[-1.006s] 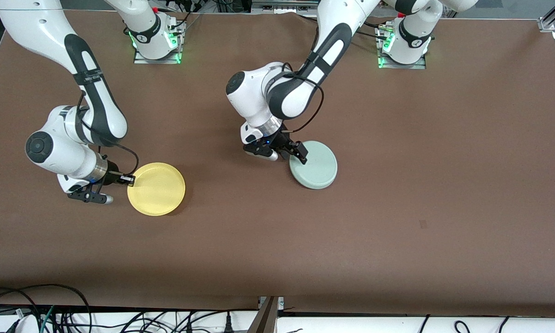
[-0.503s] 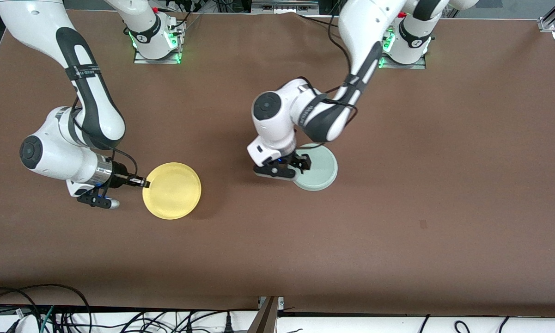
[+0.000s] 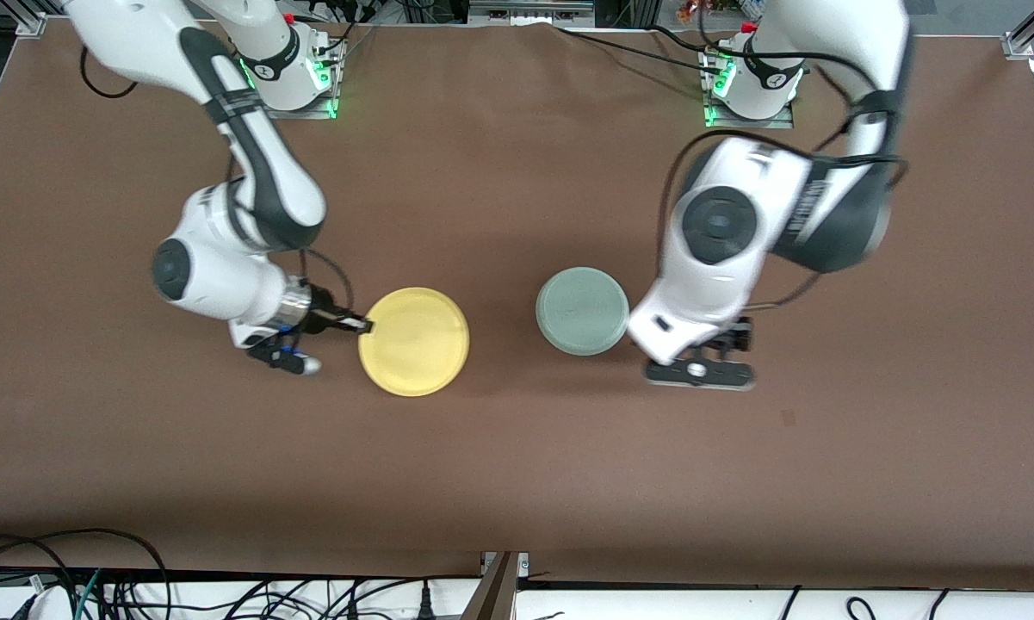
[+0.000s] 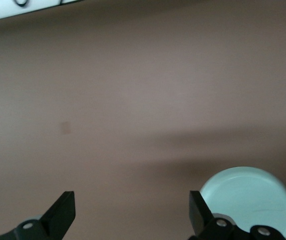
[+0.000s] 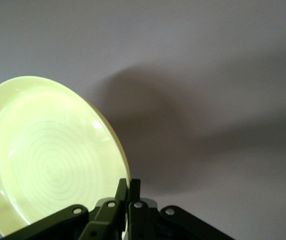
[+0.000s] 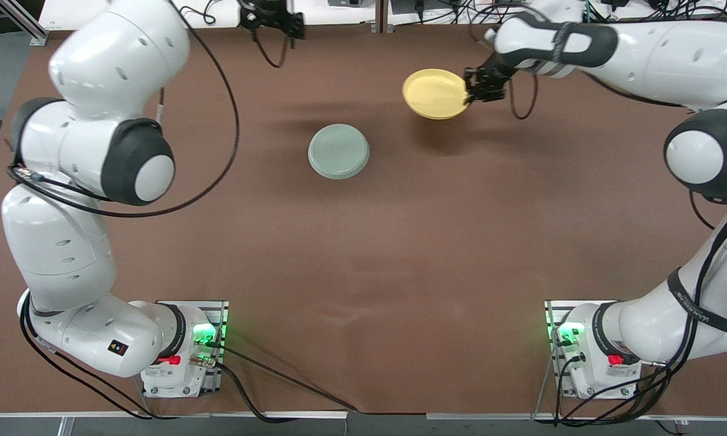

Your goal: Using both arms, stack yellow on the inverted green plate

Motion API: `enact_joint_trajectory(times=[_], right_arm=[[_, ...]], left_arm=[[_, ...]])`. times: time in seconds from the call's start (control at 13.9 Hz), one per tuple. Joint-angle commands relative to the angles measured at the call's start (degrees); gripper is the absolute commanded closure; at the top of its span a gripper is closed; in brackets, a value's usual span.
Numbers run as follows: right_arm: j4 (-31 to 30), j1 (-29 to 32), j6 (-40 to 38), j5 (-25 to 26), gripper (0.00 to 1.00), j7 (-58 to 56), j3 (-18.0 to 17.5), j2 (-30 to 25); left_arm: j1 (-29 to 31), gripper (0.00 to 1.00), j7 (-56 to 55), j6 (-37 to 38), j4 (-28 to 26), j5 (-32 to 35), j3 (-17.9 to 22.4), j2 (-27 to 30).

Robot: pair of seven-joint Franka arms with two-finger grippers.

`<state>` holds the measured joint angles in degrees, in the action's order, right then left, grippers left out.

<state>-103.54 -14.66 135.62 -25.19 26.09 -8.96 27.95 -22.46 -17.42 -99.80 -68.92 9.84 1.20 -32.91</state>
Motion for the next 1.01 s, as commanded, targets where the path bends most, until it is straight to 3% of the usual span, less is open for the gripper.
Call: enact_joint_trajectory(times=[0.0, 0.22, 0.36, 0.72, 0.93], right_arm=[[0.62, -10.35, 8.31, -1.44, 1.00, 10.44, 0.61, 2.71], [0.79, -21.42, 19.37, -0.74, 1.00, 22.56, 1.13, 5.79], [0.70, -26.54, 23.01, -0.56, 1.00, 25.58, 2.53, 7.64], [0.88, -29.28, 25.13, -0.48, 1.00, 27.17, 3.94, 9.75], [1.06, -32.35, 28.55, 0.23, 1.00, 27.17, 6.58, 11.68]], left_arm=[[5.03, 0.00, 6.59, 5.38, -2.10, -1.75, -0.85, 4.94], [11.80, 0.00, 15.10, 10.83, -2.54, -5.00, -0.85, 10.21], [14.45, 0.00, 19.42, 11.82, -6.56, -5.18, -0.94, 15.30], [17.35, 0.00, 20.40, 11.21, -18.78, -8.08, -0.67, 27.44], [18.41, 0.00, 19.61, 4.64, -23.71, -7.20, 0.02, 31.49]])
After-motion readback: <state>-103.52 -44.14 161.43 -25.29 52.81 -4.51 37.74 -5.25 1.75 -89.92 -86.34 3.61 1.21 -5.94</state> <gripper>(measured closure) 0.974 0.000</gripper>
